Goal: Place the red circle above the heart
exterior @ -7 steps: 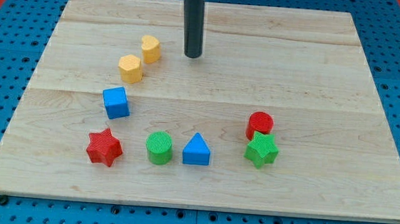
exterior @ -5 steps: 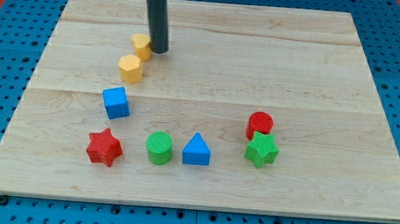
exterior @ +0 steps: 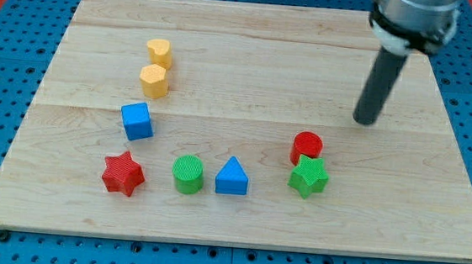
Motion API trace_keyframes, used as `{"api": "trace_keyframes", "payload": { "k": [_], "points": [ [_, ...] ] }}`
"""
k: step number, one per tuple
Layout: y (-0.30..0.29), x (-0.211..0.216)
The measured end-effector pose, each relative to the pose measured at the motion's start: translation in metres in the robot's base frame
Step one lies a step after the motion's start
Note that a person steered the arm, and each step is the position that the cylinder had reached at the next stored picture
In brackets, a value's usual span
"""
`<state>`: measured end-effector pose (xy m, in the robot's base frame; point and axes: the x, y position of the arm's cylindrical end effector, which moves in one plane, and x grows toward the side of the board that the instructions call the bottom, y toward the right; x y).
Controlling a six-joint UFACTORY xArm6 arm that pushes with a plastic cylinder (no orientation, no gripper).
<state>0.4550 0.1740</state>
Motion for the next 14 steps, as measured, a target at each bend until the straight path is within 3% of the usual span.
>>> {"api": "trace_keyframes", "payload": {
  "k": [1,2,4,6,8,12,14],
  "points": [
    [0.013,0.043],
    [0.057,0.057],
    [-0.031,0.104],
    [-0.052,0.125],
    [-0.107,0.095],
    [-0.083,-0.024],
    [-0.055,-0.037]
  ]
}}
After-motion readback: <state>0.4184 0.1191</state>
